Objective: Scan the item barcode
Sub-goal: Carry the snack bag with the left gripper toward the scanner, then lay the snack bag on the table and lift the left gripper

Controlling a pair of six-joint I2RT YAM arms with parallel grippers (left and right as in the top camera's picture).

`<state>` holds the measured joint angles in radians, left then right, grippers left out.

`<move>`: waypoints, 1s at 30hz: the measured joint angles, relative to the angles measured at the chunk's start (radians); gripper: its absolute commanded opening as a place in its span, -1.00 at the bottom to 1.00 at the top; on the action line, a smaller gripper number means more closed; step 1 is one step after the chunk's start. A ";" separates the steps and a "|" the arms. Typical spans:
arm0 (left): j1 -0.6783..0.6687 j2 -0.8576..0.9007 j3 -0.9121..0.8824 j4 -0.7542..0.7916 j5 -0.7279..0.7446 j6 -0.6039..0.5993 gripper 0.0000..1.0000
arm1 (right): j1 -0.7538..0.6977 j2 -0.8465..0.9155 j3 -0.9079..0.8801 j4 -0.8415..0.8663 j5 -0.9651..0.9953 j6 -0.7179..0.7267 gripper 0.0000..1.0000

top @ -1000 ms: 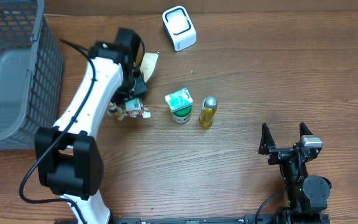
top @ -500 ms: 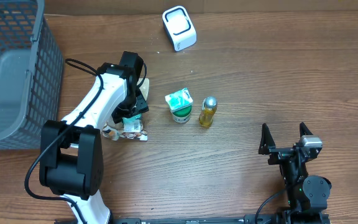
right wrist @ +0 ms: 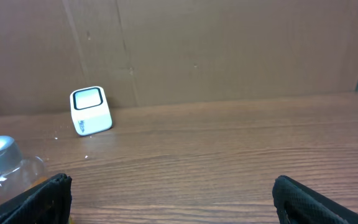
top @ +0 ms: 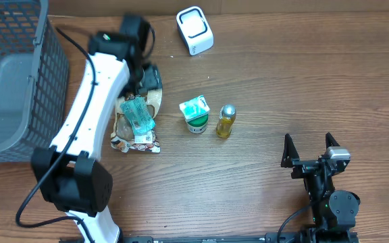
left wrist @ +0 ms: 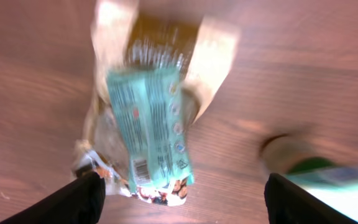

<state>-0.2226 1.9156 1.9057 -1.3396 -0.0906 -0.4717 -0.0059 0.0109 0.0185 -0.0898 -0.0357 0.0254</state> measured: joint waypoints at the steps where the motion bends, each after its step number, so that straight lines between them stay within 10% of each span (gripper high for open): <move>1: 0.001 0.000 0.058 -0.019 -0.014 0.018 0.69 | 0.000 0.000 0.000 0.000 0.000 0.000 1.00; 10: 0.078 -0.002 0.408 -0.131 -0.293 0.131 1.00 | 0.000 0.000 0.000 0.000 0.000 0.001 1.00; 30: 0.230 -0.002 0.419 -0.155 -0.484 0.143 0.99 | 0.000 0.000 0.000 0.000 0.000 0.000 1.00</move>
<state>0.0071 1.9137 2.3245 -1.4944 -0.5743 -0.3286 -0.0059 0.0109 0.0185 -0.0898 -0.0357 0.0257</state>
